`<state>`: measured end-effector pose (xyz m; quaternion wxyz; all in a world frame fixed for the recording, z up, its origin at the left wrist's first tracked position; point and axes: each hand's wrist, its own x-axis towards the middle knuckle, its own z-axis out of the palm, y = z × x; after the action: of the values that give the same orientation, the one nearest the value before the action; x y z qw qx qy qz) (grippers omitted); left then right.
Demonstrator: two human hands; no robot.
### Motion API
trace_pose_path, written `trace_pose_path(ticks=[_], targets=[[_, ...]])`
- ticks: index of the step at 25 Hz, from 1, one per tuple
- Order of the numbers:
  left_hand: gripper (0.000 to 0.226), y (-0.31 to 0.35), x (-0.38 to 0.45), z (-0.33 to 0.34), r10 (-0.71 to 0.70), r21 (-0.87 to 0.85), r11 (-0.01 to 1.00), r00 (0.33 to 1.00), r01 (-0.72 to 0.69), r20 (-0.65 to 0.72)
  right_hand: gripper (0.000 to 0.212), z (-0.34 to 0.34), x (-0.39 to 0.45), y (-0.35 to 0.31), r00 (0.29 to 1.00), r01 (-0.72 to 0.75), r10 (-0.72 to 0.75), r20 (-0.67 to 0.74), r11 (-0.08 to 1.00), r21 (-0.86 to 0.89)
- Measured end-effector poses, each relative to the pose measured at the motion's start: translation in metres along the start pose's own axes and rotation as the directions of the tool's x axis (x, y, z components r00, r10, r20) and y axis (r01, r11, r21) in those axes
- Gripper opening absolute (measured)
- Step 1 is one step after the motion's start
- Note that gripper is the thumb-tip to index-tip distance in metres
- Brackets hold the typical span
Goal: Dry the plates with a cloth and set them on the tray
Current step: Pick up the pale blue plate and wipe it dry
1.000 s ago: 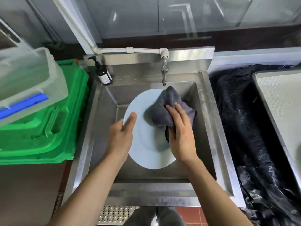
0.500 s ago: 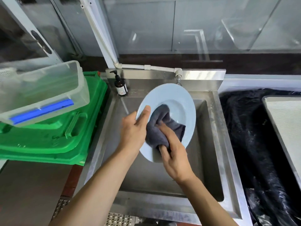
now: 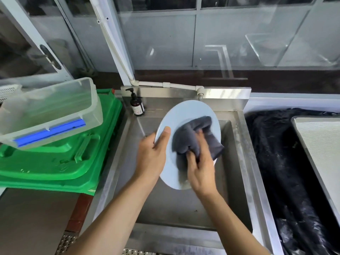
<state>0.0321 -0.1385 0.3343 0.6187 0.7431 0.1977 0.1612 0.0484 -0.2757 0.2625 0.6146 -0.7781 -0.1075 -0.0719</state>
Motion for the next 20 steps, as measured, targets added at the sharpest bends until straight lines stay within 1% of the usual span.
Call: trace_pose_path(ticks=[2,4,6,8,9,11,12,14,17,19,20], targets=[[0.033,0.003,0.004,0.002,-0.006,-0.023,1.000,1.000,0.006,-0.016,0.062,0.017,-0.013,-0.019,0.993,0.081,-0.088,0.075,0.993,0.088],[0.028,0.007,0.009,-0.001,-0.007,-0.060,0.998,1.000,0.005,-0.026,0.059,0.024,-0.033,-0.023,0.977,0.152,-0.169,0.134,0.980,0.128],[0.031,0.008,0.011,-0.006,0.010,-0.056,0.998,0.999,-0.012,-0.037,0.057,0.021,-0.047,-0.012,0.960,0.191,-0.204,0.193,0.978,0.085],[0.026,0.005,0.014,-0.012,-0.009,-0.081,0.997,0.999,0.006,-0.038,0.055,0.014,-0.056,0.005,0.957,0.214,-0.204,0.206,0.976,-0.026],[0.027,0.003,0.016,-0.014,-0.021,-0.084,0.996,0.999,0.017,-0.043,0.053,0.009,-0.060,0.014,0.969,0.180,-0.164,0.185,0.981,-0.071],[0.038,0.001,0.016,-0.017,-0.066,-0.078,0.995,0.997,0.063,-0.030,0.052,-0.002,-0.061,0.030,0.996,0.036,-0.027,0.084,0.993,-0.108],[0.041,0.001,0.016,-0.017,-0.094,-0.092,0.992,0.996,0.092,-0.013,0.055,-0.008,-0.057,0.035,0.999,-0.026,0.029,0.019,0.994,-0.110],[0.042,0.002,0.014,-0.017,-0.126,-0.122,0.984,0.992,0.127,0.018,0.062,-0.016,-0.040,0.038,0.992,-0.107,0.099,-0.082,0.990,-0.096],[0.038,0.003,0.009,-0.012,-0.112,-0.093,0.989,0.993,0.114,0.021,0.061,-0.021,0.005,0.026,0.978,-0.164,0.151,-0.144,0.983,-0.083],[0.038,0.007,0.004,-0.006,-0.065,-0.042,0.997,0.998,0.065,0.006,0.059,-0.024,0.036,0.010,0.982,-0.156,0.144,-0.124,0.983,-0.093],[0.042,0.009,0.000,-0.002,-0.027,-0.002,1.000,1.000,0.027,0.000,0.056,-0.024,0.048,0.000,0.990,-0.113,0.105,-0.090,0.989,-0.092]])
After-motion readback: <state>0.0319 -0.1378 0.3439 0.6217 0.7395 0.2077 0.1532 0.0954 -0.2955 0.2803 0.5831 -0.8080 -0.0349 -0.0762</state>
